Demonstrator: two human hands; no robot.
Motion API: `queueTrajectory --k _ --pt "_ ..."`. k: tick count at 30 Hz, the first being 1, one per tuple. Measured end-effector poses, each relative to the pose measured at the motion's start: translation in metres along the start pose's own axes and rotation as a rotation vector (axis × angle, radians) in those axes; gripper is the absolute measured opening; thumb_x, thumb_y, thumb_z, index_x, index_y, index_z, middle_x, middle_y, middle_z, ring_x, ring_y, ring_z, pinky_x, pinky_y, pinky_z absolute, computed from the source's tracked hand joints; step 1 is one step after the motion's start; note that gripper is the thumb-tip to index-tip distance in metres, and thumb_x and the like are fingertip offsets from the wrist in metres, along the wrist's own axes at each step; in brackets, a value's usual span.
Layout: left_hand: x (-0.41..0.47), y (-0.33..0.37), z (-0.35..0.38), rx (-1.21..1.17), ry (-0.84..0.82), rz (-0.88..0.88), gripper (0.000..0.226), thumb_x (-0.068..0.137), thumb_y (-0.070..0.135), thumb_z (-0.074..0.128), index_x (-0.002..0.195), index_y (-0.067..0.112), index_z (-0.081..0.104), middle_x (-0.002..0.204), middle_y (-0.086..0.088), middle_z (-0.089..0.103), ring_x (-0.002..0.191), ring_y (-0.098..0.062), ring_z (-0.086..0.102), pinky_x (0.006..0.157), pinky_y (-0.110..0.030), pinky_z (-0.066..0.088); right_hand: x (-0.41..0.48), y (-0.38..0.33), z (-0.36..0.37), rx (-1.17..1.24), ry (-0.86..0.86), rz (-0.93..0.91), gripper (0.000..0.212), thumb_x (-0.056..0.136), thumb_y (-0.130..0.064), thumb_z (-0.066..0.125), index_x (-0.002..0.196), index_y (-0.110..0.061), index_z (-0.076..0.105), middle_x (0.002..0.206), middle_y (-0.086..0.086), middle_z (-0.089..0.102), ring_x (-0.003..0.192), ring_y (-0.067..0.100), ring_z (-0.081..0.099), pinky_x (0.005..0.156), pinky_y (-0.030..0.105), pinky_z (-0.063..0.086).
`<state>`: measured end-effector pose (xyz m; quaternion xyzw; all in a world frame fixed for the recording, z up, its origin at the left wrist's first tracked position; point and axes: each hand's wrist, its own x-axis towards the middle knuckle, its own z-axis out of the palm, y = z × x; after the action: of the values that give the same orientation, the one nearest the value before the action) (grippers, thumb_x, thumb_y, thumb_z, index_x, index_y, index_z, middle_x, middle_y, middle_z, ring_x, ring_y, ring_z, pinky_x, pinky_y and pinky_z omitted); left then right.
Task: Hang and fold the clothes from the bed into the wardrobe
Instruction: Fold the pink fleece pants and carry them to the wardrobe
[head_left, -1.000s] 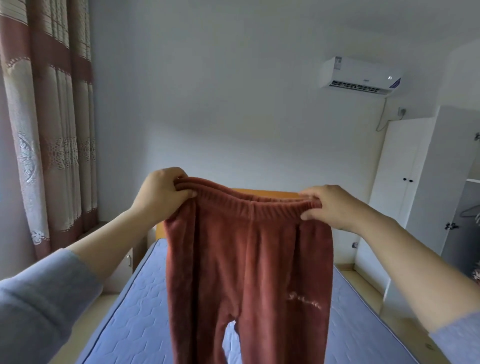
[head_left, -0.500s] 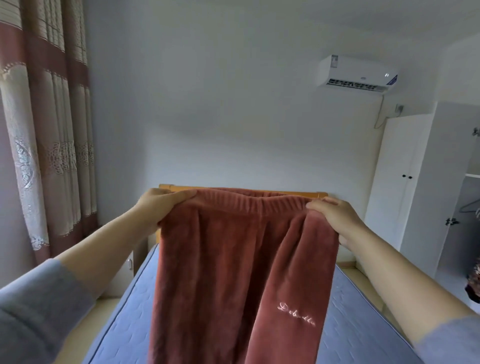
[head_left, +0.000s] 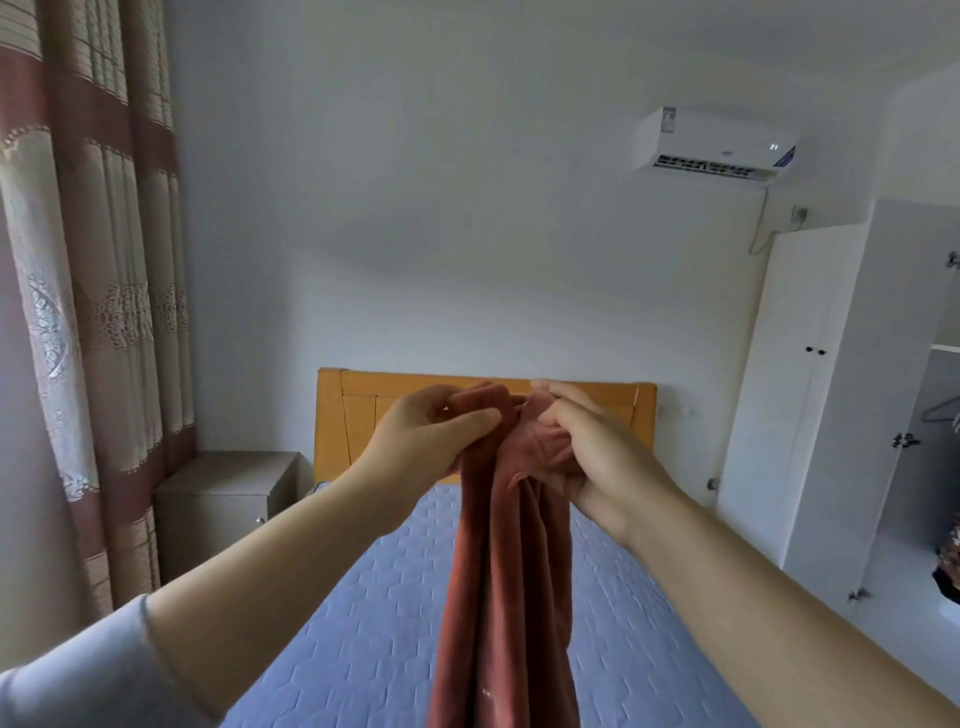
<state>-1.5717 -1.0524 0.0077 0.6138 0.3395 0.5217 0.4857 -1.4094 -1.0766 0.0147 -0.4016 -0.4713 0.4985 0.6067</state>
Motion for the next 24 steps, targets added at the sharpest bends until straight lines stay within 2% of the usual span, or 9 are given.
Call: queueTrajectory --k 4,6,8,11,14,17,20,22,24 --pt "-0.006 -0.003 -0.005 -0.032 -0.069 -0.005 0.021 0.093 0.006 0.060 0.114 0.005 0.063 0.103 -0.016 0.071 0.090 -0.026 0.069 0.085 -0.037 0.057 -0.007 -0.006 -0.004 0.104 -0.140 0.049 0.018 0.091 -0.006 0.046 0.087 -0.009 0.063 0.081 0.011 0.064 0.065 0.014 0.067 0.059 0.029 0.057" --pt "-0.008 -0.005 -0.010 -0.090 -0.116 -0.021 0.025 0.095 0.006 0.055 0.119 0.008 0.063 0.105 -0.014 0.072 0.090 -0.024 0.068 0.079 -0.034 0.059 -0.009 -0.011 -0.010 0.197 -0.247 0.115 0.023 0.090 -0.003 0.041 0.093 -0.004 0.064 0.086 0.015 0.064 0.075 0.020 0.068 0.066 0.033 0.059" --pt "-0.009 -0.006 -0.016 -0.155 -0.166 -0.034 0.028 0.096 0.007 0.052 0.121 0.011 0.063 0.106 -0.012 0.072 0.088 -0.022 0.069 0.072 -0.030 0.059 -0.011 -0.014 -0.018 0.122 -0.343 0.134 0.035 0.089 0.008 0.036 0.110 0.000 0.062 0.099 0.018 0.065 0.089 0.022 0.068 0.073 0.033 0.059" --pt "-0.008 -0.008 -0.023 -0.187 -0.209 -0.035 0.030 0.096 0.009 0.051 0.123 0.013 0.063 0.112 -0.014 0.071 0.092 -0.025 0.069 0.075 -0.032 0.059 -0.013 -0.015 -0.027 -0.047 -0.432 0.067 0.039 0.085 0.008 0.057 0.122 -0.005 0.061 0.107 0.013 0.069 0.101 0.020 0.069 0.077 0.026 0.058" --pt "-0.008 -0.008 -0.024 -0.155 -0.286 -0.038 0.034 0.092 0.023 0.059 0.126 0.017 0.062 0.117 -0.014 0.069 0.102 -0.027 0.069 0.080 -0.033 0.058 -0.014 -0.011 -0.025 -0.254 -0.363 -0.056 0.045 0.071 -0.016 0.077 0.114 -0.011 0.066 0.099 0.007 0.071 0.095 0.019 0.071 0.073 0.022 0.057" --pt "-0.013 -0.010 -0.023 -0.088 -0.396 -0.007 0.052 0.081 0.037 0.076 0.127 0.018 0.061 0.121 -0.011 0.068 0.111 -0.027 0.066 0.087 -0.033 0.055 -0.012 -0.006 -0.017 -0.334 -0.214 -0.165 0.043 0.064 -0.027 0.080 0.102 -0.009 0.068 0.093 0.012 0.073 0.081 0.022 0.074 0.067 0.021 0.057" --pt "-0.014 -0.013 -0.019 0.023 -0.271 0.067 0.060 0.066 0.029 0.087 0.120 0.017 0.065 0.113 -0.008 0.072 0.106 -0.026 0.068 0.089 -0.035 0.055 -0.010 -0.004 -0.011 -0.355 -0.179 -0.180 0.040 0.066 -0.035 0.076 0.096 -0.010 0.068 0.080 0.003 0.074 0.068 0.018 0.073 0.060 0.019 0.056" --pt "-0.013 -0.015 -0.018 0.057 -0.167 0.114 0.041 0.073 0.021 0.083 0.112 0.016 0.069 0.104 -0.007 0.074 0.099 -0.023 0.070 0.083 -0.030 0.055 -0.009 -0.005 -0.009 -0.463 -0.168 -0.215 0.042 0.067 -0.046 0.074 0.094 -0.014 0.069 0.070 -0.002 0.070 0.056 0.011 0.067 0.054 0.016 0.051" --pt "-0.012 -0.015 -0.020 0.064 -0.160 0.139 0.022 0.085 0.011 0.072 0.106 0.016 0.072 0.098 -0.006 0.075 0.092 -0.017 0.071 0.076 -0.022 0.054 -0.006 -0.006 -0.013 -0.715 -0.143 -0.383 0.044 0.070 -0.062 0.068 0.087 -0.022 0.072 0.055 -0.009 0.055 0.046 0.003 0.048 0.049 0.015 0.038"
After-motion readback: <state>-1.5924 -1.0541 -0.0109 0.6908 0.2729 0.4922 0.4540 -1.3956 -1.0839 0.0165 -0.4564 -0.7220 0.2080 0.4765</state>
